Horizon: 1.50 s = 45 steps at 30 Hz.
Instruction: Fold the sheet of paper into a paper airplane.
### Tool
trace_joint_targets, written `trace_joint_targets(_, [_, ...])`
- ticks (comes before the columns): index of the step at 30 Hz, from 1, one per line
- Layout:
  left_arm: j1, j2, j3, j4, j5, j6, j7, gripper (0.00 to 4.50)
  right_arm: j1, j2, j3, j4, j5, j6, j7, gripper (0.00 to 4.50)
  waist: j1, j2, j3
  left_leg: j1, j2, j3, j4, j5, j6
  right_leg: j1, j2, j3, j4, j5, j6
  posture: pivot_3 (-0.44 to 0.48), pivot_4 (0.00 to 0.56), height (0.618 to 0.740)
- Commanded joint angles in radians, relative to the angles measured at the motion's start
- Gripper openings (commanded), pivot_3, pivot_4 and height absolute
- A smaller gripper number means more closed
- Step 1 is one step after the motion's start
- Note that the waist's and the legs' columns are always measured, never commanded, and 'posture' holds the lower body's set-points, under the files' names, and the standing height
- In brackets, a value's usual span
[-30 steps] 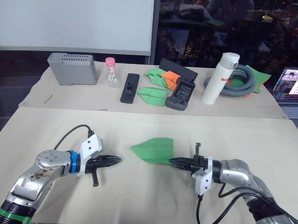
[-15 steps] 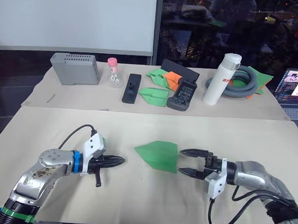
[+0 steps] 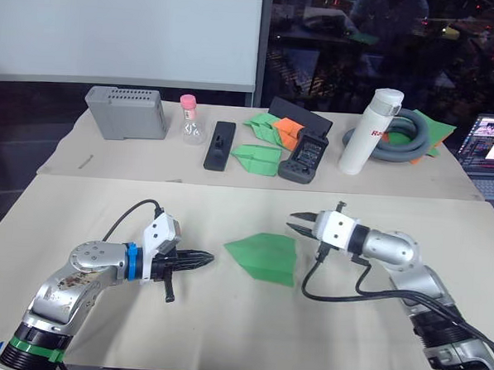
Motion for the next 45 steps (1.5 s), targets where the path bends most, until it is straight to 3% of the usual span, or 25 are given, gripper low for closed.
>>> trace_joint_targets(1, [0.009, 0.012, 0.013, -0.015, 0.015, -0.03, 0.002, 0.0, -0.003, 0.013, 0.028, -0.081, 0.025, 0.098, 0.055, 0.05, 0.0, 0.0, 0.0, 0.0, 0.0, 0.0, 0.0, 0.0, 0.0, 0.0, 0.0, 0.0, 0.0, 0.0, 0.0, 0.0, 0.15, 0.74])
trace_joint_targets(13, [0.009, 0.018, 0.013, -0.004, 0.02, -0.034, -0.007, 0.0, 0.086, 0.002, 0.064, -0.243, 0.05, 0.247, 0.169, 0.05, -0.001, 0.0, 0.0, 0.0, -0.001, 0.0, 0.0, 0.002, -0.003, 0.0, 0.0, -0.001, 0.0, 0.0, 0.0, 0.0, 0.15, 0.74])
trace_joint_targets(27, [-0.038, 0.015, -0.056, -0.013, -0.012, 0.018, -0.085, 0.0, 0.119, 0.018, 0.02, -0.364, 0.105, 0.411, 0.134, 0.05, 0.002, 0.0, 0.0, 0.0, -0.001, 0.0, 0.001, 0.002, -0.004, 0.0, 0.001, -0.001, 0.0, 0.0, 0.0, 0.0, 0.15, 0.74])
trace_joint_targets(35, [-0.15, -0.028, -0.02, 0.012, -0.115, 0.098, -0.08, 0.0, 0.187, 0.003, 0.02, -0.462, 0.149, 0.5, 0.133, 0.05, 0.012, 0.0, 0.0, -0.001, -0.001, 0.0, 0.002, 0.002, -0.003, 0.0, 0.001, -0.001, 0.0, 0.0, 0.0, 0.0, 0.15, 0.74])
trace_joint_targets(45, [-0.228, -0.023, -0.099, 0.078, -0.05, 0.064, -0.134, 0.0, 0.198, 0.029, 0.107, -0.465, 0.162, 0.526, 0.155, 0.05, 0.009, 0.0, 0.0, 0.0, -0.001, 0.0, 0.003, 0.002, -0.003, 0.0, 0.003, -0.001, 0.0, 0.0, 0.0, 0.0, 0.15, 0.74])
